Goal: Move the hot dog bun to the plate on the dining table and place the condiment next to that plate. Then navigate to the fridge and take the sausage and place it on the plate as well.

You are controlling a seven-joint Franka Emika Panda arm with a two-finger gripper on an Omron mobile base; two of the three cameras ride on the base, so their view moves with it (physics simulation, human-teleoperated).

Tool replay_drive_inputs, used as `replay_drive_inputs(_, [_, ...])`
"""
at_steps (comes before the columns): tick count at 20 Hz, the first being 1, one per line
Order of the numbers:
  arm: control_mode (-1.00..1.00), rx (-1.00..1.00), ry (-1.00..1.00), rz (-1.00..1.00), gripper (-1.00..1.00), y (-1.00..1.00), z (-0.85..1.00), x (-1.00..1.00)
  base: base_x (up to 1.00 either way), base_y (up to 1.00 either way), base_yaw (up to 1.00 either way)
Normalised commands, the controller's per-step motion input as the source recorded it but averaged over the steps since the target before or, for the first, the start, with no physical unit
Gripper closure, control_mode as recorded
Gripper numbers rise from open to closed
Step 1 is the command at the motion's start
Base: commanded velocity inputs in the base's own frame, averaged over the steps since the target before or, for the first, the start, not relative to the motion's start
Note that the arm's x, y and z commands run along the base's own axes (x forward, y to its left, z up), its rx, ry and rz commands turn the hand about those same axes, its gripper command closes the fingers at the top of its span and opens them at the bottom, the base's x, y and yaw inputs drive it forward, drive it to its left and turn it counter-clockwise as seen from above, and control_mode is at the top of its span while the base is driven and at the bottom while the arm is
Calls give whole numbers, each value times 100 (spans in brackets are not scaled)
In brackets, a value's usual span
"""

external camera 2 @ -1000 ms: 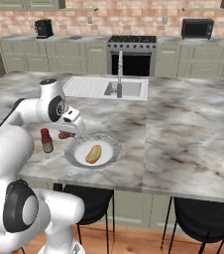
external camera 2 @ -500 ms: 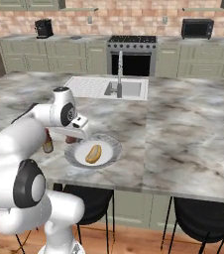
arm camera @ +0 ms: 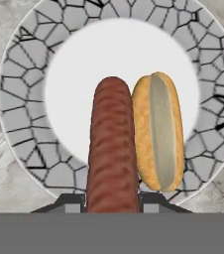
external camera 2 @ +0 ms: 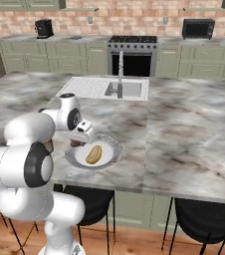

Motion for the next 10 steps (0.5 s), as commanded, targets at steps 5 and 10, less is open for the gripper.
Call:
replay_drive_inputs(5, [-100,0,0,0,100,0,-38,25,0,0,0])
replay_drive_inputs(10, [-100,0,-1,0,100,0,-31,17,0,0,0])
